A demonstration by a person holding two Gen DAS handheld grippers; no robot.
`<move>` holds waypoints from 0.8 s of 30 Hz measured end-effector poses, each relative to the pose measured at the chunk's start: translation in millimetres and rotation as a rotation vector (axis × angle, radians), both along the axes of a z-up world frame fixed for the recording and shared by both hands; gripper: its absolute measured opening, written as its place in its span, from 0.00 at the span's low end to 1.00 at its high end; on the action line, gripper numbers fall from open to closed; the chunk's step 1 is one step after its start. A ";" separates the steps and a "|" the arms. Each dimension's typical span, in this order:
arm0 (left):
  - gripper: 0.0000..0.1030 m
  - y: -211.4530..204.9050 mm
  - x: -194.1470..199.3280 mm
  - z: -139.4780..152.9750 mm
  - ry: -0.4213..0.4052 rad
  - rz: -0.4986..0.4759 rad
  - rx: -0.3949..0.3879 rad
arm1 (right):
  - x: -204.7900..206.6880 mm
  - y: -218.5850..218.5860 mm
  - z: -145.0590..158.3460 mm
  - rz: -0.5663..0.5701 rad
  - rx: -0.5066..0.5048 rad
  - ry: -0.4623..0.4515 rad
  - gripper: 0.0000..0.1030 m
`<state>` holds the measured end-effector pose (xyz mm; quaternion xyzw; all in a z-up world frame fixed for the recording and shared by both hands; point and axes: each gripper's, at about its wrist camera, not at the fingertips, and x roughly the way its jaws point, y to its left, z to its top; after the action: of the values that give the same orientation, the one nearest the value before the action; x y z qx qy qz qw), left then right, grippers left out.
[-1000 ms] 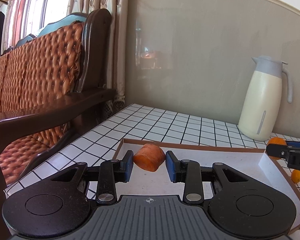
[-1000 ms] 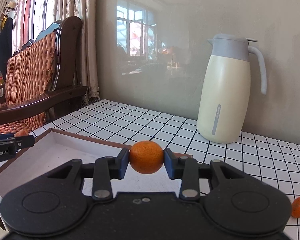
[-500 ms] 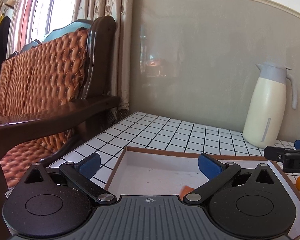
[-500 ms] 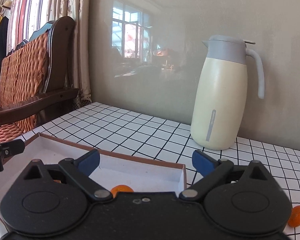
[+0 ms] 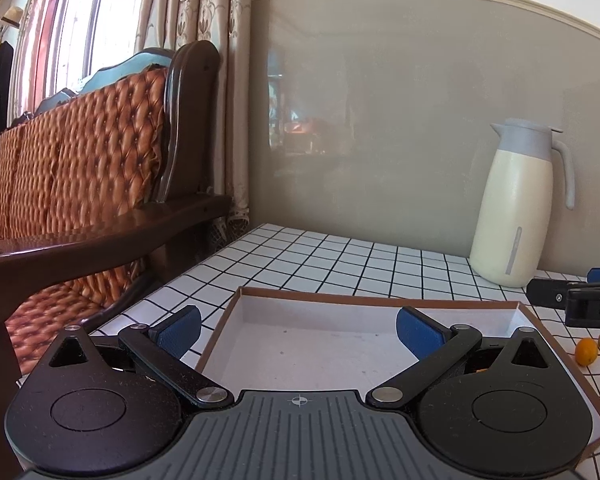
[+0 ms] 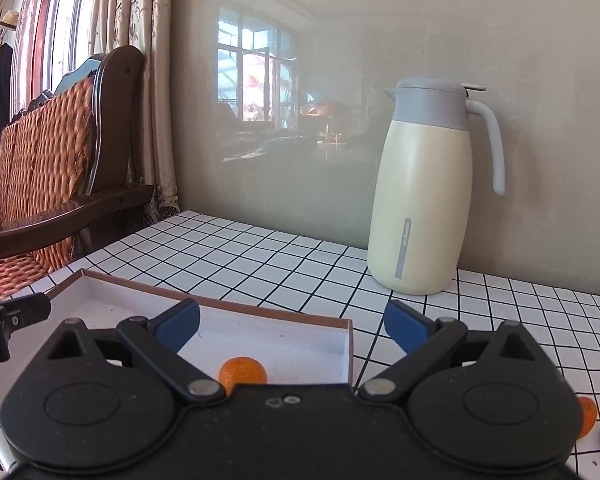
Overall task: Organize fruits
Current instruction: 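Move both open tools back toward the remaining fruits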
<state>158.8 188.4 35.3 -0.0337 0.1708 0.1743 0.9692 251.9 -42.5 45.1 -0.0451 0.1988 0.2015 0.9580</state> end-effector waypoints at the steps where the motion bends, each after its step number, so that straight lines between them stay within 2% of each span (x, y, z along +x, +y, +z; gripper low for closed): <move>1: 1.00 -1.8 -3.1 1.0 -0.005 -0.002 0.002 | -3.0 -2.1 1.5 0.000 0.000 -0.003 0.90; 7: 1.00 -11.0 -20.3 5.1 -0.020 0.000 0.001 | -25.9 -22.3 6.7 -0.010 0.008 -0.010 0.90; 15: 1.00 -40.4 -44.1 5.3 -0.016 -0.051 0.026 | -63.6 -53.0 7.1 -0.031 -0.016 -0.016 0.89; 19: 1.00 -52.9 -62.4 0.2 0.007 -0.072 0.010 | -78.9 -70.1 -0.1 -0.061 -0.054 -0.015 0.89; 24: 1.00 -71.0 -71.5 -1.2 -0.007 -0.096 0.021 | -88.3 -99.3 -18.0 -0.134 -0.112 0.022 0.89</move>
<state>87.3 117.3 34.0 -0.0157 0.1671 0.1291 0.9773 163.6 -141.7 27.2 -0.0832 0.2228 0.1259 0.9631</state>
